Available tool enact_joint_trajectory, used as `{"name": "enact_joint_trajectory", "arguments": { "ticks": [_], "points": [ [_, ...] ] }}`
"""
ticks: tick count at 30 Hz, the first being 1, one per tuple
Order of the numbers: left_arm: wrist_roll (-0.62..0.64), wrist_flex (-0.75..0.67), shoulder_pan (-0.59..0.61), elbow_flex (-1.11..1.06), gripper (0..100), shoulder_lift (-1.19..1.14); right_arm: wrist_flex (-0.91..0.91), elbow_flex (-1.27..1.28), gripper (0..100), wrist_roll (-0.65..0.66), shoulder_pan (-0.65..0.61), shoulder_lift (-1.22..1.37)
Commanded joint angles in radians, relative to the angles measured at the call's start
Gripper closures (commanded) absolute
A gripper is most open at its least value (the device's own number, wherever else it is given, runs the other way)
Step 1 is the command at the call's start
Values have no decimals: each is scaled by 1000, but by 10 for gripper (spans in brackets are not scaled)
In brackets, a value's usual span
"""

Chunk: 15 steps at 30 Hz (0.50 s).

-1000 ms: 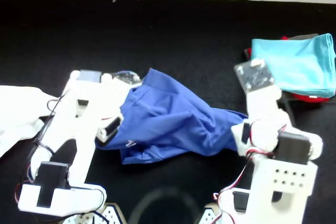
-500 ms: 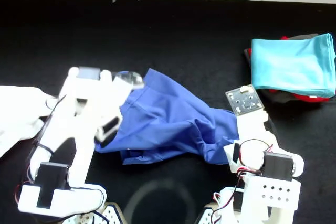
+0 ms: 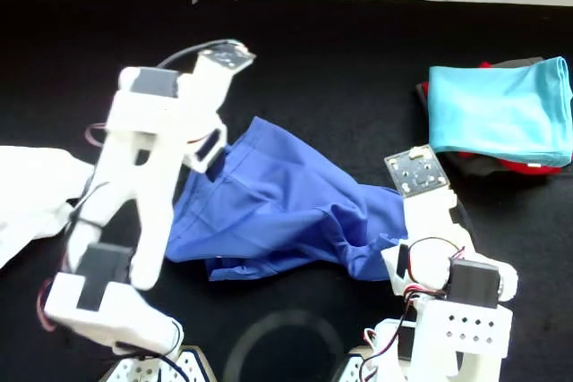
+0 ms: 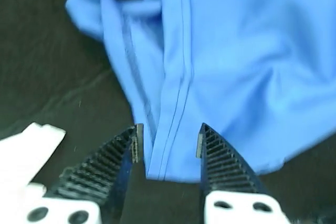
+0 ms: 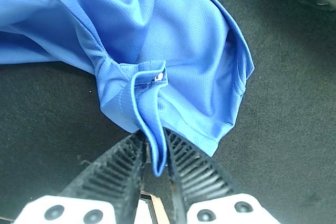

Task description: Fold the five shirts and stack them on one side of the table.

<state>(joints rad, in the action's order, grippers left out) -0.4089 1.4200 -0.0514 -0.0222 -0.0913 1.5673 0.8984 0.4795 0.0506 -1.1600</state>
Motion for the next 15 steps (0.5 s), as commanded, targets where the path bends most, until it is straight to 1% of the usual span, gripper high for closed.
{"name": "enact_joint_trajectory", "arguments": {
  "ticks": [1, 5, 12, 15],
  "points": [
    [37, -69, -68, 67, 822, -65, -13, -2, 993, 8, -1, -12],
    [44, -78, -107, 150, 822, -160, -13, -2, 993, 8, 1, -12],
    [44, -71, -53, 275, 822, -321, -12, -2, 993, 8, 1, -12],
    [43, -35, -35, 302, 822, -364, -13, -2, 993, 8, 1, -12]
  ]
}}
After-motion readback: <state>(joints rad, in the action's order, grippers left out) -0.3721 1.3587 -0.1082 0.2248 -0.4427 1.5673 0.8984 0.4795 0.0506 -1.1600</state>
